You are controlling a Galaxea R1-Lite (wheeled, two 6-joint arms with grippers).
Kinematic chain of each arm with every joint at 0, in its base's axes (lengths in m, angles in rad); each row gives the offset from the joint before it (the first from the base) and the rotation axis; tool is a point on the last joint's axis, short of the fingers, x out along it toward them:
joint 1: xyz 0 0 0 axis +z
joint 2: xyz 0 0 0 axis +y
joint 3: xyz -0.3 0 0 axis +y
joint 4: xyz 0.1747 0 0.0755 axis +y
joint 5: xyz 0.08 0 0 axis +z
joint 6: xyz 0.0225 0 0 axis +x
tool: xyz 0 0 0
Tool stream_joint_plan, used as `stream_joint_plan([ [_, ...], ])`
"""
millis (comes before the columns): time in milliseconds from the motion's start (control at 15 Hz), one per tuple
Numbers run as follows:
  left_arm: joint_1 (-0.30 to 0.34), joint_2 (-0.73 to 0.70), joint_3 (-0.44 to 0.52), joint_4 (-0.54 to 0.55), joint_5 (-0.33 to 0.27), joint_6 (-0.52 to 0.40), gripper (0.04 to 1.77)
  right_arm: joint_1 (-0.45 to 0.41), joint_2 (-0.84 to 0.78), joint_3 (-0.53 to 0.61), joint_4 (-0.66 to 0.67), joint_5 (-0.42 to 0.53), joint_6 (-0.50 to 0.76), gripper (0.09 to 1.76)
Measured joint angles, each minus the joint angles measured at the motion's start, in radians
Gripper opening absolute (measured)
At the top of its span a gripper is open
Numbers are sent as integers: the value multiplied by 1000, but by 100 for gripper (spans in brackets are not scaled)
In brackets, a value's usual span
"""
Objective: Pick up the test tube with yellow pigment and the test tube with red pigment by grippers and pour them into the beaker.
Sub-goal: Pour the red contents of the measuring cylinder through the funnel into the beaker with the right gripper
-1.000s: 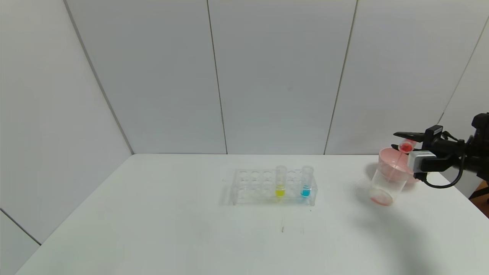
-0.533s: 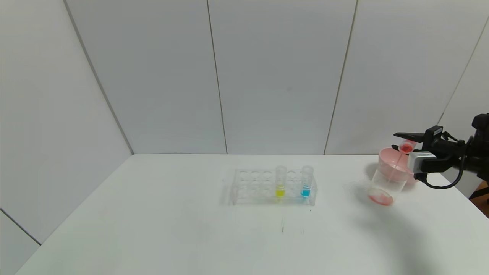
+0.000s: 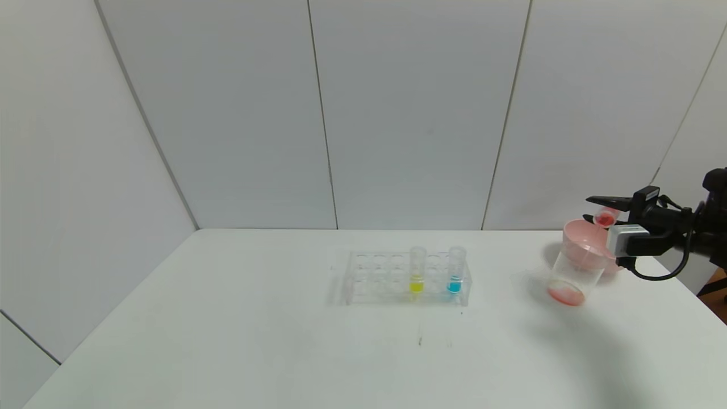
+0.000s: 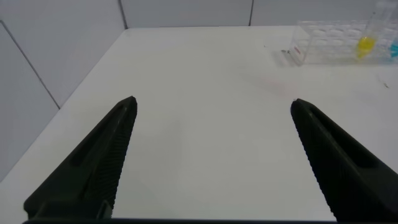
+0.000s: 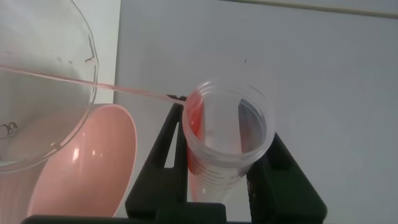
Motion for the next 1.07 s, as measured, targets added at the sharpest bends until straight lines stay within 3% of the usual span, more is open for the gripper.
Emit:
stream_joint_plan([
  [1067,0,0,0,0,0,0,176,28,-3,-5,-2,-19,-30,59],
])
